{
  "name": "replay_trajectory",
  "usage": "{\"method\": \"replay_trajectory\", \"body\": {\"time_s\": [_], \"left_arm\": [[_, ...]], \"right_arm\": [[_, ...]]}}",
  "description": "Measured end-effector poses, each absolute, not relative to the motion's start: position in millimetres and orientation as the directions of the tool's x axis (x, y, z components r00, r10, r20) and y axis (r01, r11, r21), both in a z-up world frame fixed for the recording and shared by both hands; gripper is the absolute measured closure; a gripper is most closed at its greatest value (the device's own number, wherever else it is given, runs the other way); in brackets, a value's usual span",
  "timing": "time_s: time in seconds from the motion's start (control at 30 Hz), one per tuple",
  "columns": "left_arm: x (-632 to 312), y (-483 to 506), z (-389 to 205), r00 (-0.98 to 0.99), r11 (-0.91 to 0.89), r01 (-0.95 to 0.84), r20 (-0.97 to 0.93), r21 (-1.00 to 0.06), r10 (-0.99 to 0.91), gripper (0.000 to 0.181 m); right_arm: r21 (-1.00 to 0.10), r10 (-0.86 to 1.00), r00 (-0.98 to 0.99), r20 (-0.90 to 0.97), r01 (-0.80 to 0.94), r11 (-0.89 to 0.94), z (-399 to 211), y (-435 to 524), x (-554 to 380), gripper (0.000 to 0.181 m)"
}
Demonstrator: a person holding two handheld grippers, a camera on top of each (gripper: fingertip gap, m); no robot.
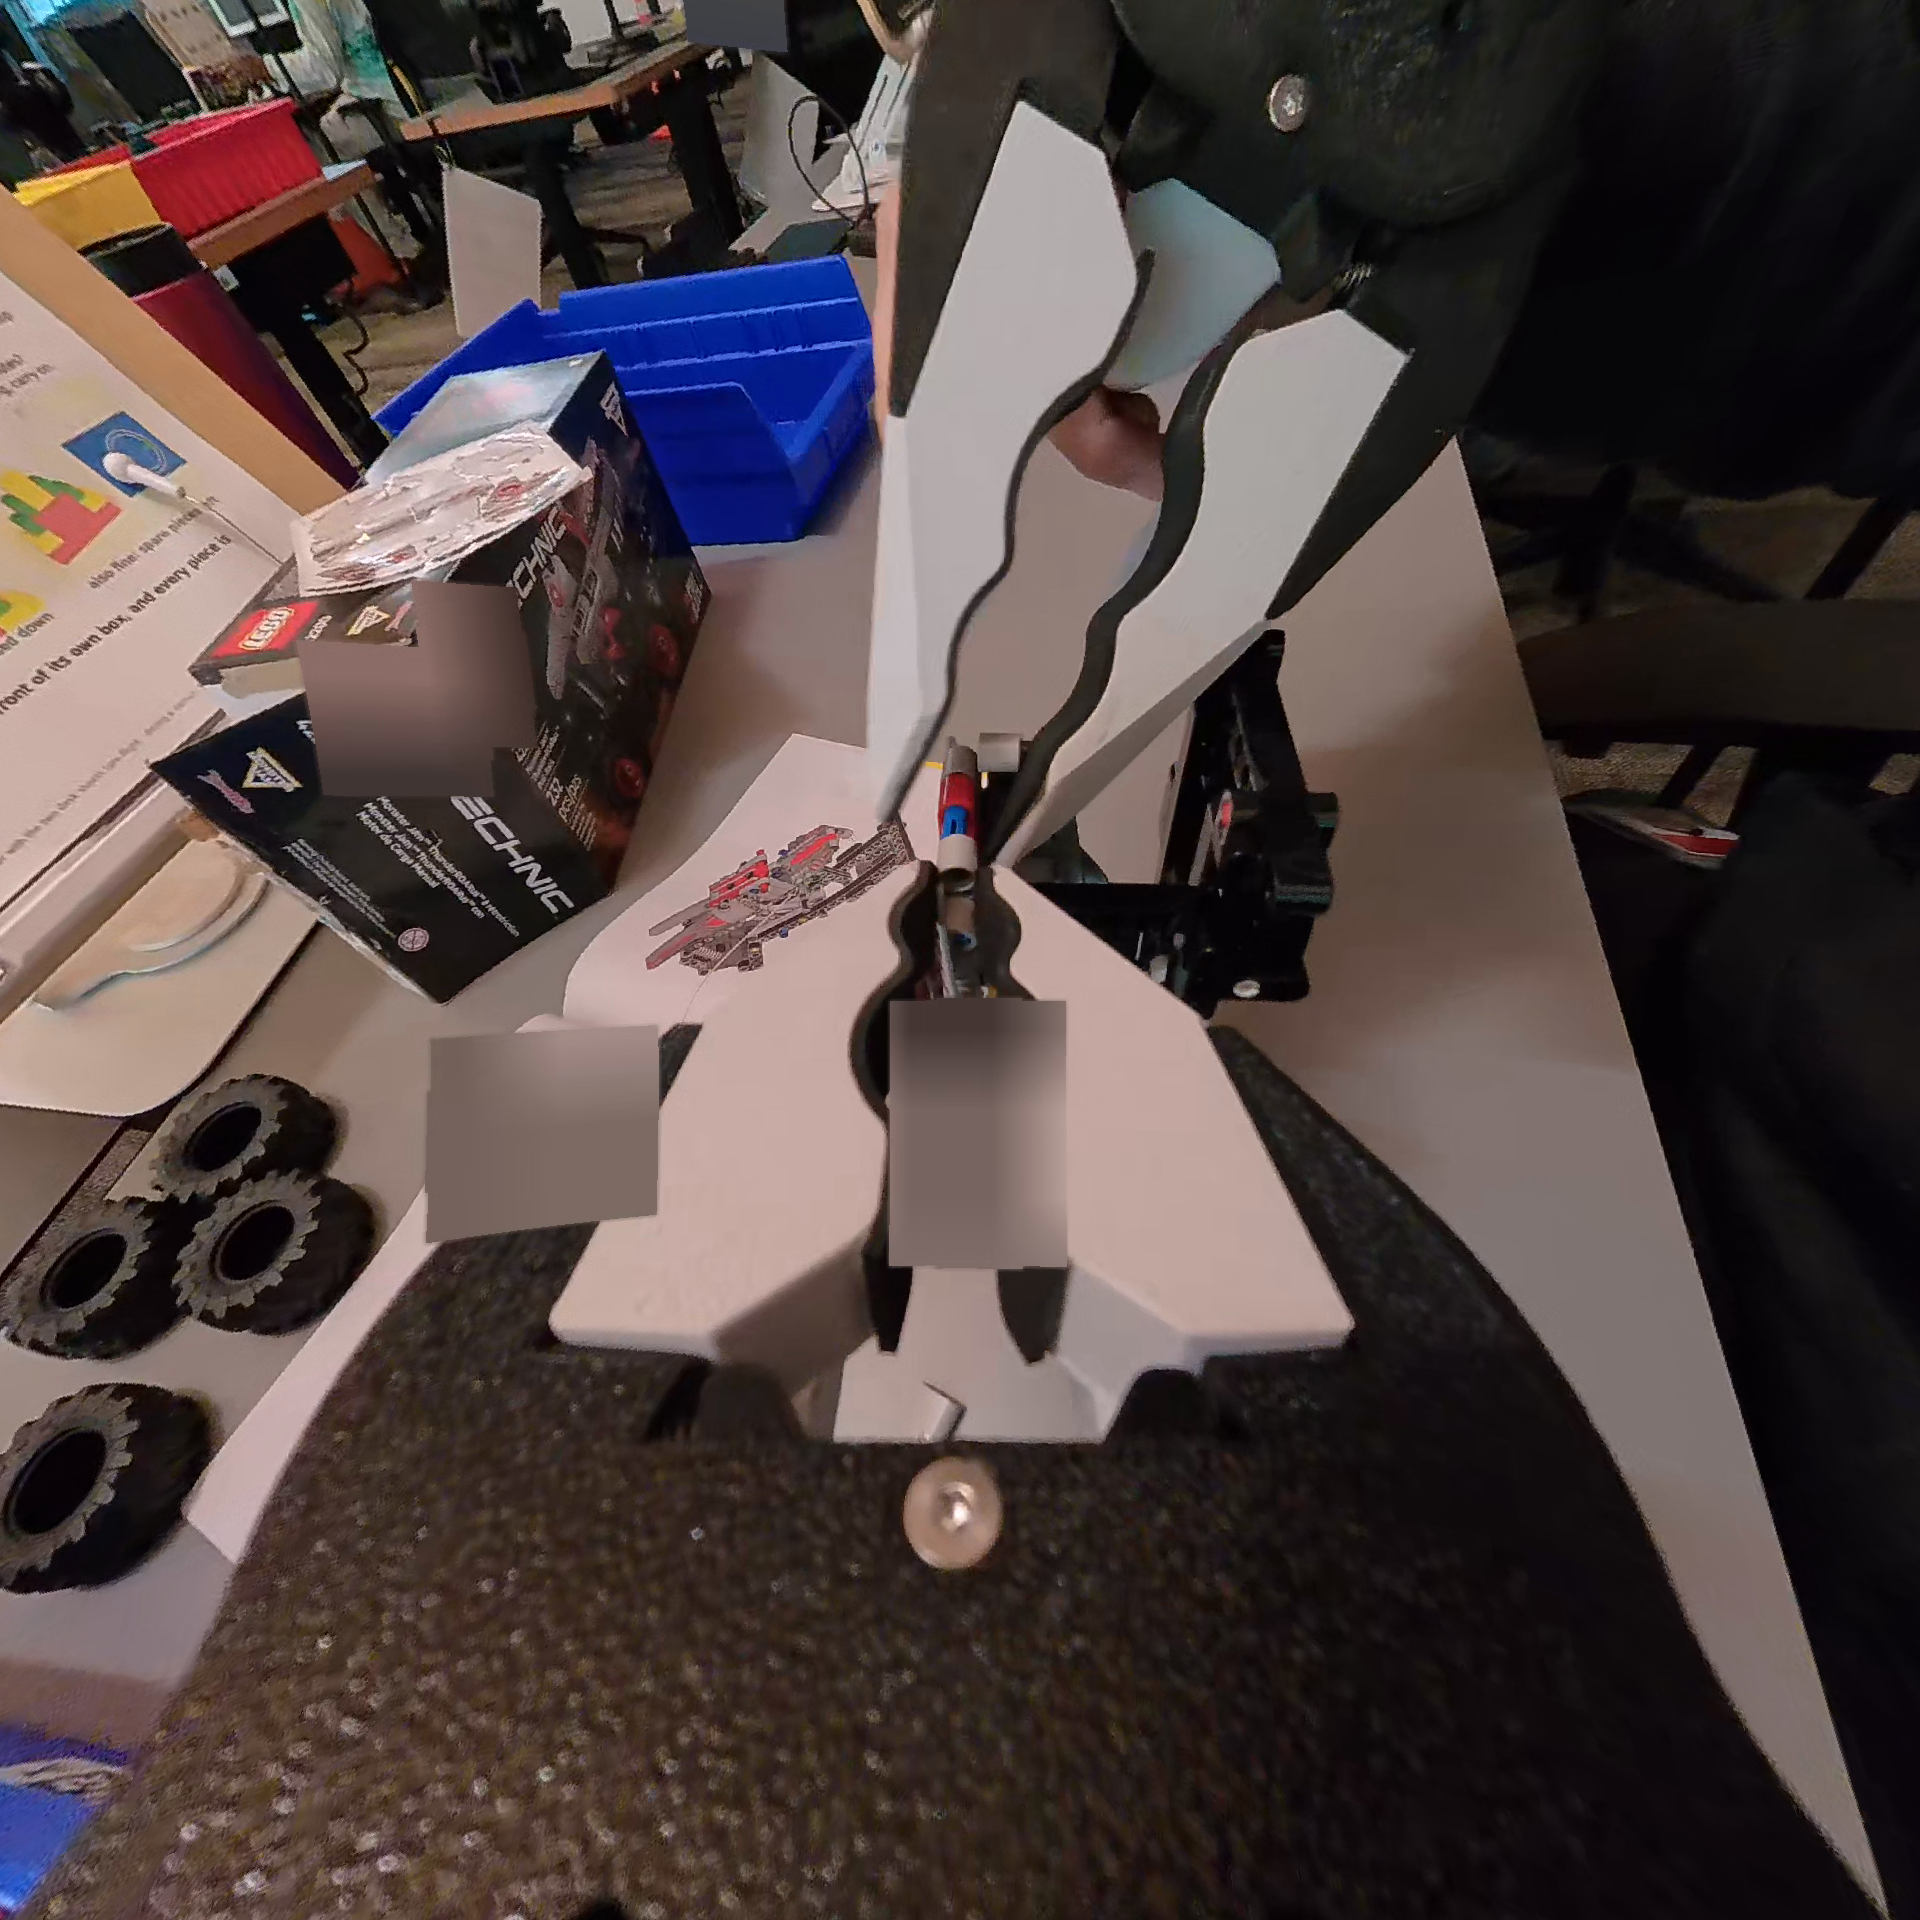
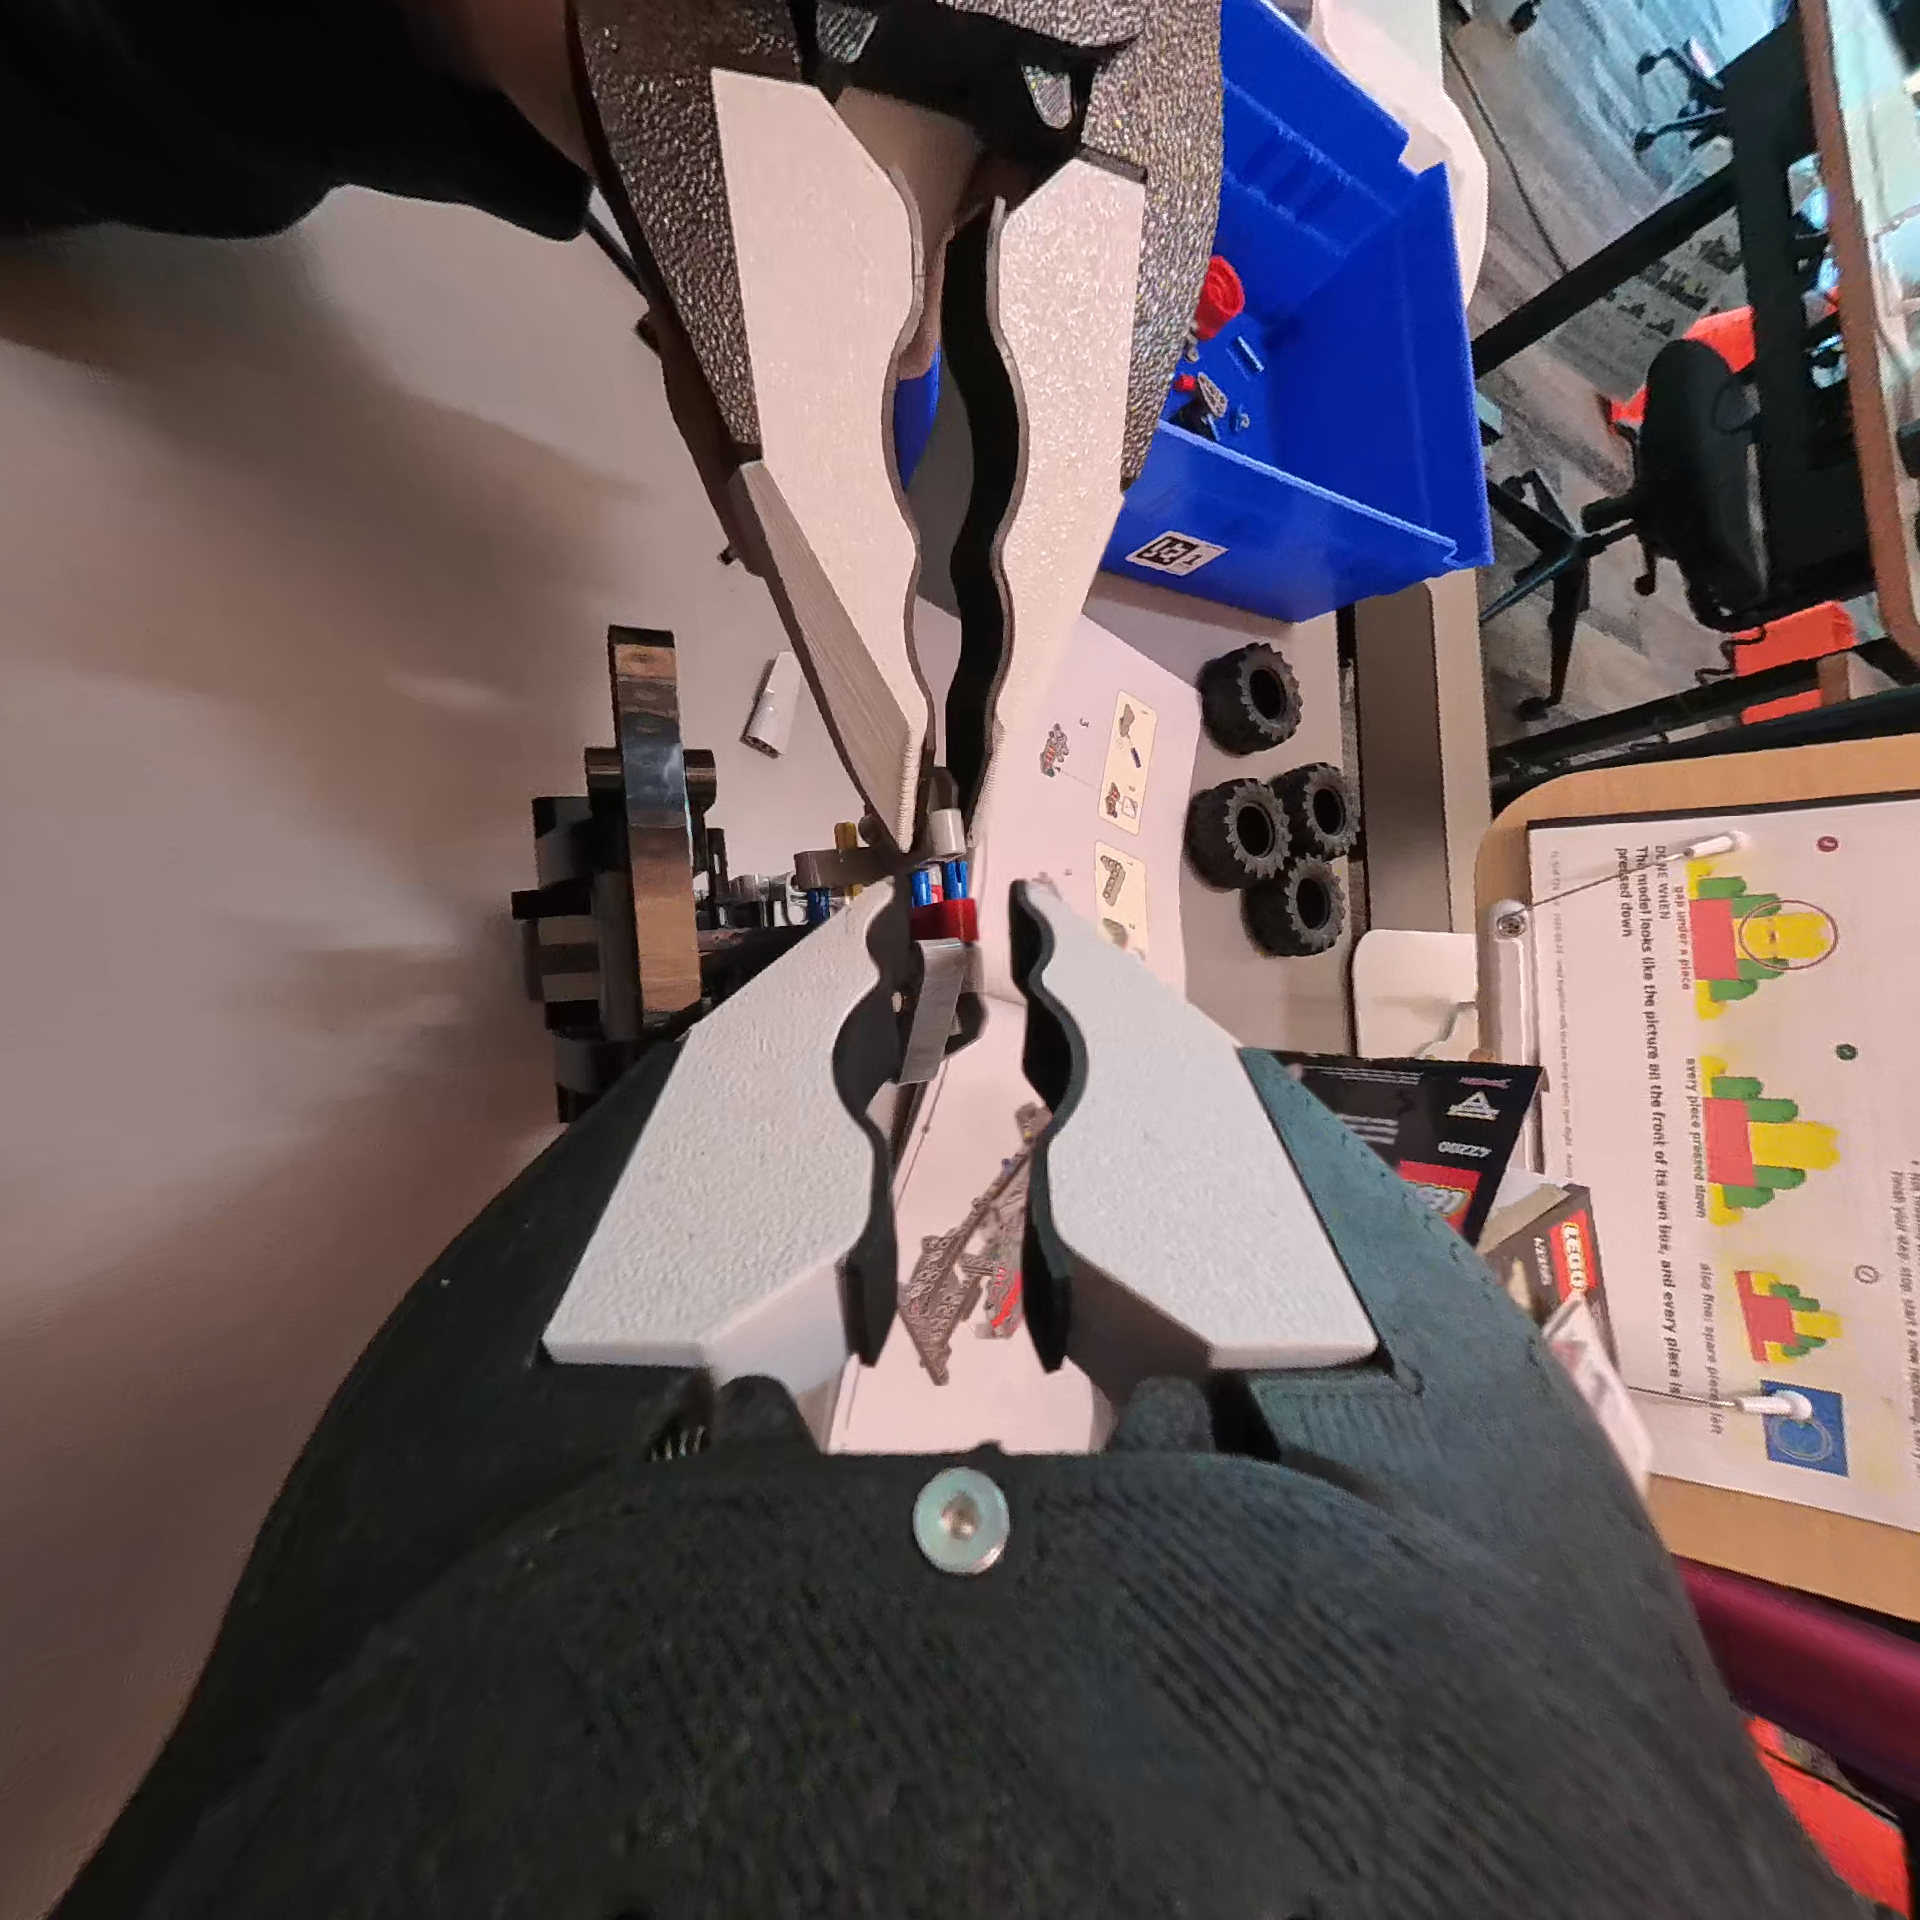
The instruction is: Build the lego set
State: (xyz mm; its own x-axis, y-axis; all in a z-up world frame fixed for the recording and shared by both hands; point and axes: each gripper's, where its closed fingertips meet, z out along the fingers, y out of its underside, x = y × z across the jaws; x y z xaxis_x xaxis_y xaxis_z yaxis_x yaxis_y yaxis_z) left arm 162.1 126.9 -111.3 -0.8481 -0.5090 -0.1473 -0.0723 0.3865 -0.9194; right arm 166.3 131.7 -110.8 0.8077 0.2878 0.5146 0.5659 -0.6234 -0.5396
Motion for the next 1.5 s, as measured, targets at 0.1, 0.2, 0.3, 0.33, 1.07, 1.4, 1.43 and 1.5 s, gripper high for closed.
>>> {"method": "replay_trajectory", "body": {"time_s": [0.1,0.2,0.3,0.33,1.07,1.4,1.43,1.5], "left_arm": [[164.0,128.7,-111.9,-0.843,0.385,-0.076,-0.147,-0.92,-0.517,0.177],[166.6,129.2,-112.7,-0.838,0.38,-0.078,-0.146,-0.922,-0.526,0.177],[167.1,129.9,-112.8,-0.839,0.373,-0.08,-0.139,-0.924,-0.526,0.177],[167.2,130.2,-112.9,-0.84,0.372,-0.08,-0.138,-0.925,-0.525,0.177],[166.4,131.2,-113.8,-0.853,0.355,-0.072,-0.127,-0.932,-0.507,0.177],[167.3,133.4,-113.7,-0.847,0.357,-0.073,-0.131,-0.931,-0.516,0.177],[167.7,134.7,-113.7,-0.845,0.357,-0.074,-0.132,-0.931,-0.519,0.177],[168.0,137.0,-114.1,-0.843,0.357,-0.077,-0.131,-0.931,-0.522,0.177]], "right_arm": [[-0.557,0.277,0.827,0.49,0.541,-0.63,-109.4,129.4,167.1,0.17],[-0.584,0.252,0.853,0.457,0.501,-0.639,-110.7,129.6,171.0,0.17],[-0.614,0.247,0.873,0.42,0.474,-0.632,-111.1,130.5,171.1,0.17],[-0.628,0.24,0.886,0.397,0.453,-0.633,-111.9,131.3,171.1,0.17],[-0.53,0.474,0.841,0.262,0.536,-0.657,-114.9,131.7,167.8,0.169],[-0.405,0.544,0.836,0.069,0.522,-0.751,-116.9,132.2,167.5,0.168],[-0.376,0.546,0.835,0.069,0.529,-0.761,-117.2,133.2,168.2,0.169],[-0.332,0.547,0.835,0.064,0.534,-0.777,-117.8,135.0,168.4,0.168]]}}
